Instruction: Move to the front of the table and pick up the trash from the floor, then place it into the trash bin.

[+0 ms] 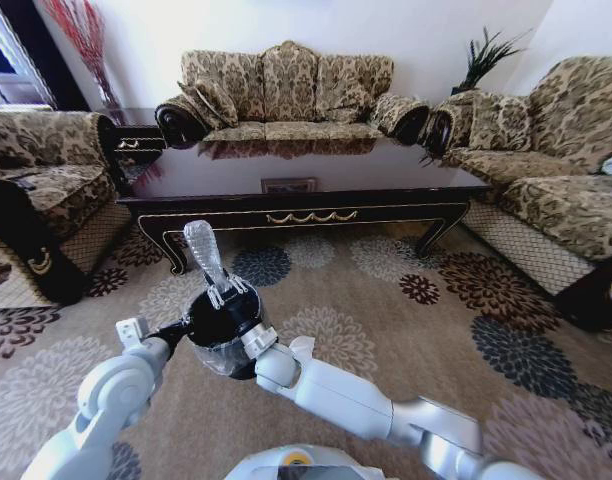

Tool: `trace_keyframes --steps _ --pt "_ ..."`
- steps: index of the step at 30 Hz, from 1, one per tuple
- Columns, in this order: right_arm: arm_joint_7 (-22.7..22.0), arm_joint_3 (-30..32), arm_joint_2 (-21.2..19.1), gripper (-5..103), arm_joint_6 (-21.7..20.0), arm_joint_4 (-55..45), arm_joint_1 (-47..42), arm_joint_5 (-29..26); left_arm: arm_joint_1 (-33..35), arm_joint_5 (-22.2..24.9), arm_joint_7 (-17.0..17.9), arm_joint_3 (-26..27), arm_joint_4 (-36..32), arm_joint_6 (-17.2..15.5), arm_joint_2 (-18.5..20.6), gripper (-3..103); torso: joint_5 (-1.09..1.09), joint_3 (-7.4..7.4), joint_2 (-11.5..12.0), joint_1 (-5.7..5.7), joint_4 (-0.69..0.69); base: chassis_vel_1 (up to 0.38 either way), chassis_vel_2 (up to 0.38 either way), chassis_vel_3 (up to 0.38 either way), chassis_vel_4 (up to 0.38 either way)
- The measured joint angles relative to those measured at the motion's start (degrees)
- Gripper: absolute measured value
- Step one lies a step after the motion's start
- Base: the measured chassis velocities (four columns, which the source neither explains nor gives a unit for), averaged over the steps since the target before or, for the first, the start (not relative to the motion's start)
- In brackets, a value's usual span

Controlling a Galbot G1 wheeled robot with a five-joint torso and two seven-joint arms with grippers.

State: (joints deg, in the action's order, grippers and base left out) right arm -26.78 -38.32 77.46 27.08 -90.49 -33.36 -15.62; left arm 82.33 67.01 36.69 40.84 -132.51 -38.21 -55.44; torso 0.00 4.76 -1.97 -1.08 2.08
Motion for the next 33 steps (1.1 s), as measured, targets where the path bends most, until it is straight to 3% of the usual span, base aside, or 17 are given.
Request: trace_keyframes --steps 2,4,6,7,11,13,15,16,20,29,33 --pt "0.0 0.3 -0.3 35 0.0 -0.4 -0.3 0.0 0.2 0.3 0.0 0.3 -0.2 0.0 0.3 4 0.00 0.00 0.0 0.00 0.01 0.000 0.000 0.000 0.000" --pt "0.0 0.4 -0.4 35 0.0 -0.5 -0.4 0.0 0.2 0.3 0.0 0.5 -0.2 0.0 0.3 4 0.00 0.00 0.0 0.00 0.01 0.000 0.000 0.000 0.000" --pt "0.0 0.4 -0.5 46 0.0 -1.2 -0.7 -0.1 0.3 0.4 0.0 0.9 -0.2 0.0 0.4 4 0.00 0.00 0.0 0.00 0.00 0.000 0.000 0.000 0.000" --pt "0.0 0.4 -0.5 46 0.0 -1.2 -0.7 -0.1 0.3 0.4 0.0 0.9 -0.2 0.0 0.4 4 0.00 0.00 0.0 0.00 0.00 0.000 0.000 0.000 0.000" --pt "0.0 0.3 -0.7 68 0.0 -2.0 -0.8 -0.4 0.7 0.4 0.0 1.7 -0.2 0.0 0.4 4 0.00 0.00 0.0 0.00 0.00 0.000 0.000 0.000 0.000" --pt "0.1 0.3 -0.7 68 0.0 -2.1 -0.8 -0.4 0.8 0.4 0.0 1.9 -0.2 0.0 0.4 4 0.00 0.00 0.0 0.00 0.00 0.000 0.000 0.000 0.000" --pt "0.1 0.2 -0.8 78 0.0 -2.4 -0.8 -0.6 0.9 0.4 0.0 2.1 -0.1 0.0 0.4 4 0.00 0.00 0.0 0.00 0.00 0.000 0.000 0.000 0.000" --pt "0.1 0.2 -0.8 78 0.0 -2.4 -0.8 -0.6 0.9 0.4 0.0 2.1 -0.1 0.0 0.4 4 0.00 0.00 0.0 0.00 0.00 0.000 0.000 0.000 0.000" --pt "0.1 -0.1 -0.8 98 0.0 -3.3 -0.4 -1.3 1.0 0.2 0.0 2.3 0.2 0.0 0.3 4 0.00 0.00 0.0 0.00 0.00 0.000 0.000 0.000 0.000" --pt "-0.5 1.2 -2.3 100 -0.8 -4.9 -0.2 -2.4 1.0 -2.5 -0.7 3.7 3.7 0.4 0.3 4 0.00 0.00 0.0 0.00 0.00 0.000 0.000 0.000 0.000" --pt "-3.2 2.7 -4.3 100 -4.7 -6.8 -0.8 -4.2 0.9 -2.8 0.3 5.4 6.3 1.2 0.7 4 0.00 0.00 0.0 0.00 -0.01 0.000 0.000 0.000 0.000"
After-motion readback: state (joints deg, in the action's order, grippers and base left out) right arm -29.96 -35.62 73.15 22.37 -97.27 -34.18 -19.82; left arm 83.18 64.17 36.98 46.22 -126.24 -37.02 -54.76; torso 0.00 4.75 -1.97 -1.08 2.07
